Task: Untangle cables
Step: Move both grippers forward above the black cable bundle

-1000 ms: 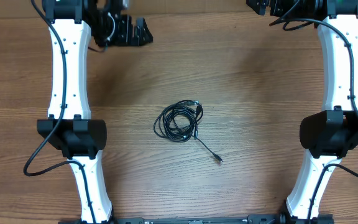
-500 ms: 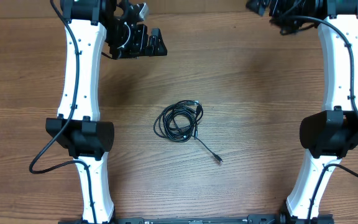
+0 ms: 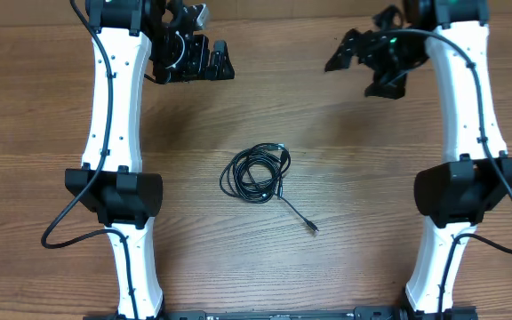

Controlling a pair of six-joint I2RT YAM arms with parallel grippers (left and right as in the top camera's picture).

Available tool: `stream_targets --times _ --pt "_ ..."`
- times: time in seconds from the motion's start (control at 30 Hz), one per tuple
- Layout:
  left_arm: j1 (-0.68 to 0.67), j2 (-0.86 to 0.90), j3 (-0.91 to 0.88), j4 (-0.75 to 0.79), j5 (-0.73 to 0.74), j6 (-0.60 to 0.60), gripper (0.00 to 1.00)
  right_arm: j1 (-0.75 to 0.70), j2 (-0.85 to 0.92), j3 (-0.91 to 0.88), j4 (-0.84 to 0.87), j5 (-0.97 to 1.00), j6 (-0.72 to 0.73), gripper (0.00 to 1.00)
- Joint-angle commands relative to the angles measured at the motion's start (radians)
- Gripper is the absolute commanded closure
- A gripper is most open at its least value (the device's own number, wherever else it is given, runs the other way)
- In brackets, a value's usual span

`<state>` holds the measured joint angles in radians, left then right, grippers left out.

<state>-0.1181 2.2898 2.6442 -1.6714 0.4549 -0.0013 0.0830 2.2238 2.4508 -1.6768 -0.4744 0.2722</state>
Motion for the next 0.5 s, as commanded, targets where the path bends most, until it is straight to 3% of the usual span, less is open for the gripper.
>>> stream_targets --times 0.0,0.27,0.47 --pt "-0.001 -0.034 0.010 0.004 -0.024 -0.013 0.00 0.027 -0.041 0.023 0.024 0.047 -0.011 0.00" --pt "-0.023 -0.009 -0.108 0.026 -0.055 0.009 0.00 0.119 -0.006 0.015 0.055 0.115 -0.011 0.00" --pt "-0.037 0.004 -0.296 0.072 -0.029 0.041 0.01 0.159 0.029 -0.029 0.040 0.145 -0.012 0.00"
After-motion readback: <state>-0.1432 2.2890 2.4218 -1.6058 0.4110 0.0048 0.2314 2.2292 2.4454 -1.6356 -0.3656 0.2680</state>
